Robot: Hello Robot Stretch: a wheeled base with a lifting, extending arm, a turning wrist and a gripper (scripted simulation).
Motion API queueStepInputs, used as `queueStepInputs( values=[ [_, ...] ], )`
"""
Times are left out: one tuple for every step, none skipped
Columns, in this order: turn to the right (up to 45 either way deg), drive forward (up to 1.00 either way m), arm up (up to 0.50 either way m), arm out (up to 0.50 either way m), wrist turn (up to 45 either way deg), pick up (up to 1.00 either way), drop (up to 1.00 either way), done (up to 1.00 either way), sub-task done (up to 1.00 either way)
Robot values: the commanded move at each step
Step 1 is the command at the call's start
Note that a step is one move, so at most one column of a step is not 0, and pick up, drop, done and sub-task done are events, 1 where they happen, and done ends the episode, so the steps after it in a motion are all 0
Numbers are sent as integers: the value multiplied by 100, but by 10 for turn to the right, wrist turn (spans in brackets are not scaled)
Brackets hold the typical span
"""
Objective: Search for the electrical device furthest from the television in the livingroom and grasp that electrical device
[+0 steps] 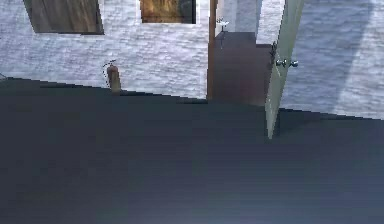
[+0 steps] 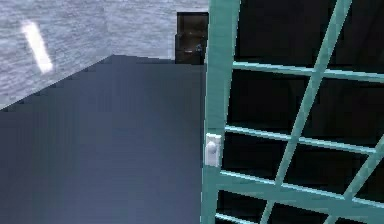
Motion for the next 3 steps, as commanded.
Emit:
queueStepInputs(
  values=[
    [90, 0, 0, 0, 0, 0, 0, 0, 0],
    [0, 100, 0, 0, 0, 0, 0, 0, 0],
    [0, 100, 0, 0, 0, 0, 0, 0, 0]
  ],
)
